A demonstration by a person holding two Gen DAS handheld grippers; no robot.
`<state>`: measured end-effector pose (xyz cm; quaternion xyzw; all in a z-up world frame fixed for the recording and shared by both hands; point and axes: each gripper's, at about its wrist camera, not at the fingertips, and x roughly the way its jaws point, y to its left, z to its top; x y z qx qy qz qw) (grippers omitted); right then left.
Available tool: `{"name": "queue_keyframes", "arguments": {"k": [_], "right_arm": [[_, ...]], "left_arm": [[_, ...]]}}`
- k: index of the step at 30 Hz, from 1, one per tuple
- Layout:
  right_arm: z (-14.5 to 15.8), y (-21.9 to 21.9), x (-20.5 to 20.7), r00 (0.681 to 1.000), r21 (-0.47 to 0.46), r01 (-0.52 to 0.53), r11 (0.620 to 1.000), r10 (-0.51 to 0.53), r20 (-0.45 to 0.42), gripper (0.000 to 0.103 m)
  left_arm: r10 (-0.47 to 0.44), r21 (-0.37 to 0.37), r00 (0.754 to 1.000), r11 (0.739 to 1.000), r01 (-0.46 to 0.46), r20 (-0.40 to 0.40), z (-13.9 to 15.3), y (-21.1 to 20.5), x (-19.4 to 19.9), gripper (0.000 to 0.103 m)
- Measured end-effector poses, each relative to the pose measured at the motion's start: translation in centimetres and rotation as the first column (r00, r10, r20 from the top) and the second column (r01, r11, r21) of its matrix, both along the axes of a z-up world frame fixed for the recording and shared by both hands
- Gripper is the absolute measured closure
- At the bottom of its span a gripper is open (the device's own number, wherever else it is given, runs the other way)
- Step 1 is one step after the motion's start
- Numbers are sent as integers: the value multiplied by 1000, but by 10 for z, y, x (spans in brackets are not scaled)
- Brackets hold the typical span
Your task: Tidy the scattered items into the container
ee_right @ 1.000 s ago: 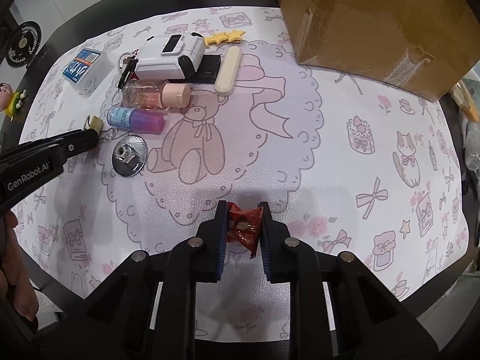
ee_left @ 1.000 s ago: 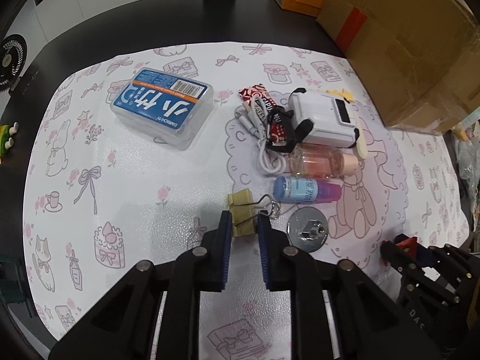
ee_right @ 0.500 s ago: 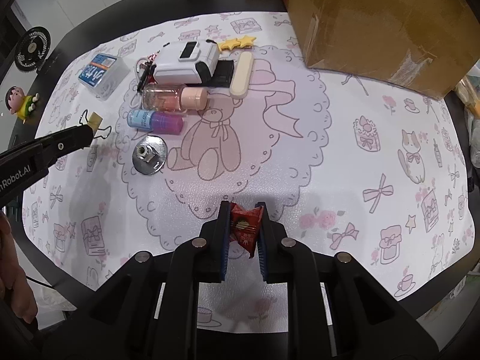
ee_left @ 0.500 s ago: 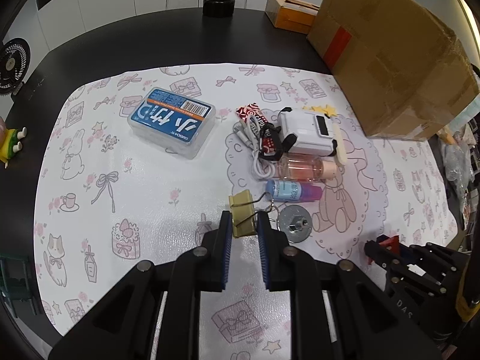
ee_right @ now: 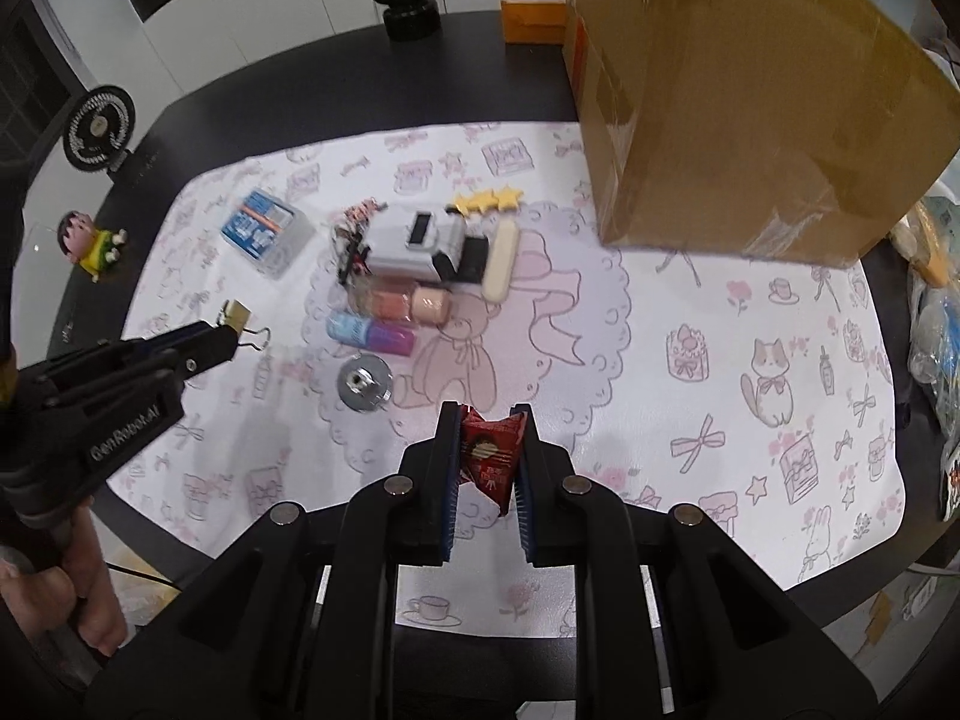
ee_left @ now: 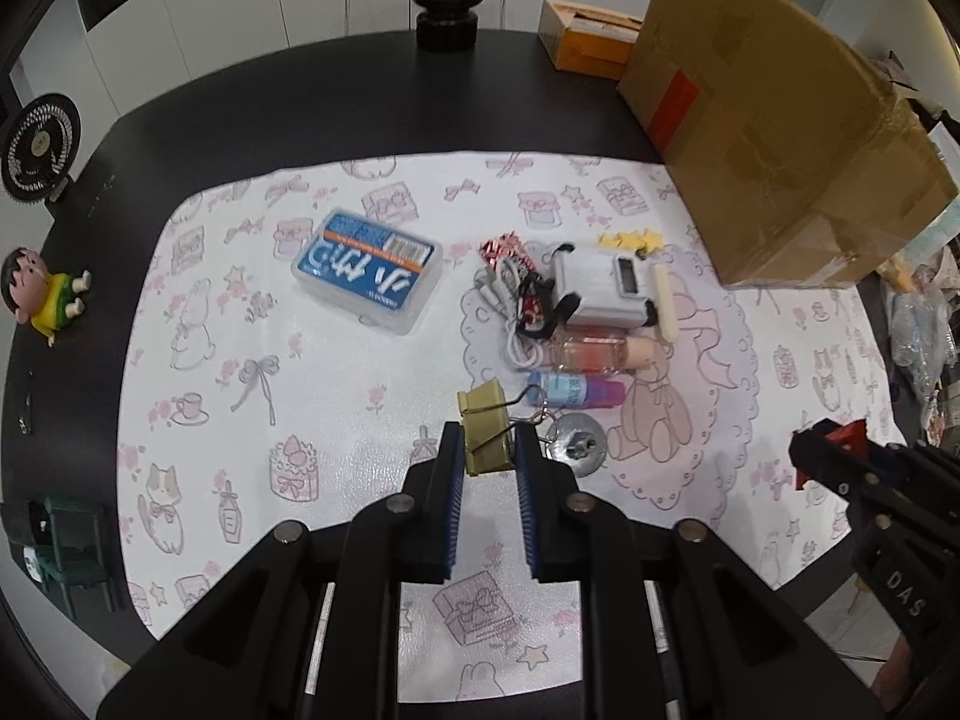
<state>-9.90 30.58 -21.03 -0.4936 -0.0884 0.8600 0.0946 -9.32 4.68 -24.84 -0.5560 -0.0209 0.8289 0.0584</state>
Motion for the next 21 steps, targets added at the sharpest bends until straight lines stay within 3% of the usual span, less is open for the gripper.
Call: {"name": "queue_keyframes", "arguments": {"k": [9,21], "right_arm": [[58,-24,-3,997,20,-52,998,54,-60,87],[119,-48,3,982,46,-100,994,106,-153,87]], "left_arm": [[6,13,998,1000,-5,-60,53,1,-1,86],[23,62,993,998,-16,-117,103,-1,-3,86]]}}
